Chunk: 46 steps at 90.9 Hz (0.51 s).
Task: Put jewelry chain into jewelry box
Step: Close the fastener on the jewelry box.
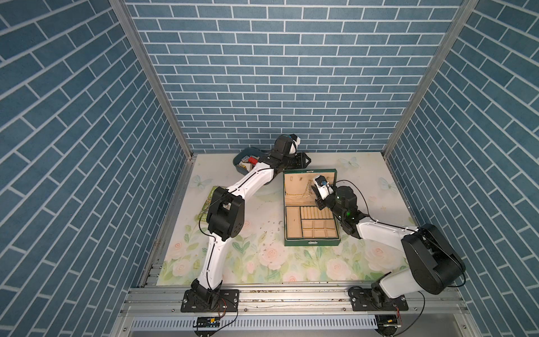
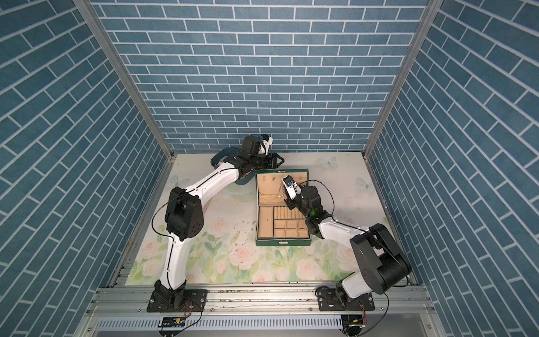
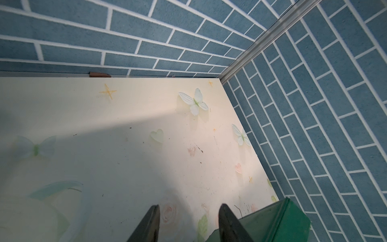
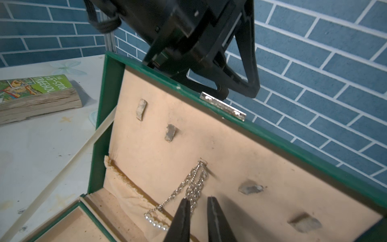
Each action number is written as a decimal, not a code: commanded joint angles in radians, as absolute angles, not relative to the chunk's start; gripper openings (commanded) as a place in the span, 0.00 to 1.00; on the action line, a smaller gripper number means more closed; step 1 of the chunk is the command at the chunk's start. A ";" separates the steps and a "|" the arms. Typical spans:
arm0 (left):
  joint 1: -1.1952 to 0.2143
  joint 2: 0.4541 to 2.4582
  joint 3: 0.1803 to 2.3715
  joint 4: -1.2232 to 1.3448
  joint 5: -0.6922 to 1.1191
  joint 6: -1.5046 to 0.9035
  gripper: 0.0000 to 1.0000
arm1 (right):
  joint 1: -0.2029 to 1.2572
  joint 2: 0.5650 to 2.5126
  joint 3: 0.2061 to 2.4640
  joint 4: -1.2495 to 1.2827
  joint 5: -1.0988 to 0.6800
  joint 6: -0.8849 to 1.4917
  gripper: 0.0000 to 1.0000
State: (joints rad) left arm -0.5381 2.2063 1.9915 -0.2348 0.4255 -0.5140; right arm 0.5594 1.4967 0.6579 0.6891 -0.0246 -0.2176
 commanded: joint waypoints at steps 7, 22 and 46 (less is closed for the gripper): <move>-0.539 2.235 2.019 -0.255 0.437 -0.494 0.49 | 0.564 1.531 0.701 0.727 0.027 -0.256 0.18; -0.540 2.236 2.020 -0.258 0.437 -0.491 0.49 | 0.564 1.547 0.715 0.735 0.011 -0.253 0.17; -0.540 2.235 2.023 -0.260 0.443 -0.489 0.49 | 0.564 1.561 0.728 0.742 0.008 -0.252 0.17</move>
